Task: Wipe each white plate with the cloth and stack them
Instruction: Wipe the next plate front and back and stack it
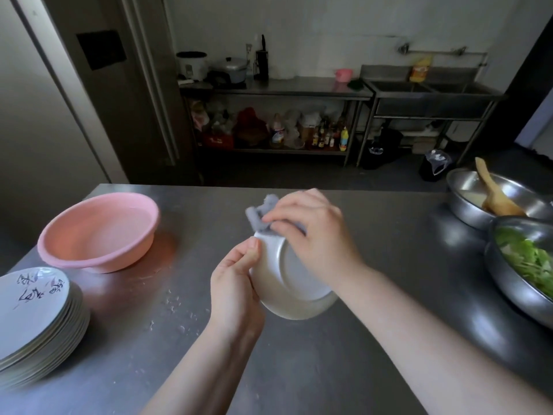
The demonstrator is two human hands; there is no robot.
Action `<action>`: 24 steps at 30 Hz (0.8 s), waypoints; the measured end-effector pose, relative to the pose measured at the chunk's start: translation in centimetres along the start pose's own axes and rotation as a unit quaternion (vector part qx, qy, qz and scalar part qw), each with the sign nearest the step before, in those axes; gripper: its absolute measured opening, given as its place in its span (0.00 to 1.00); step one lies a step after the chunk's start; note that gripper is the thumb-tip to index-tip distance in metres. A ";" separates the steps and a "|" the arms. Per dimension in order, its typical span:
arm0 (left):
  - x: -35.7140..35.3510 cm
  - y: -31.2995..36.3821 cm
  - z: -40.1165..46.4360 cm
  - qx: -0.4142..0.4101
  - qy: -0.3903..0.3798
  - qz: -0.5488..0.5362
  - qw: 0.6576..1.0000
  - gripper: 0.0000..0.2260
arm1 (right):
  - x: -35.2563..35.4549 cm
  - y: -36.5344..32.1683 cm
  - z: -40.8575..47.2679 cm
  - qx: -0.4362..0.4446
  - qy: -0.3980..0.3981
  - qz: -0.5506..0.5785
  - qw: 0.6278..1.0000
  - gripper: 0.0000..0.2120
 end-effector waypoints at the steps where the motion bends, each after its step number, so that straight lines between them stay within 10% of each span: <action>1: 0.0 0.1 0.0 0.001 -0.007 -0.005 1.000 0.11 | -0.5 -0.7 -0.3 0.020 -0.018 0.003 1.000 0.06; 12: 0.7 1.3 1.0 0.051 0.059 -0.136 0.988 0.08 | 3.9 9.3 -7.2 -0.265 0.179 0.033 0.947 0.08; 24: -0.9 -3.3 1.1 0.214 0.042 -0.218 0.951 0.17 | -1.9 1.4 -9.6 -0.076 0.165 0.015 0.983 0.06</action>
Point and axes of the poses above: each hand's wrist, its own z-axis towards the middle knuckle, its own x-axis out of the back of the hand, y = z × x, the point moved 7 cm from there along z, towards the middle knuckle, and after that the axes turned 10 degrees about y, right-handed, at the moved point
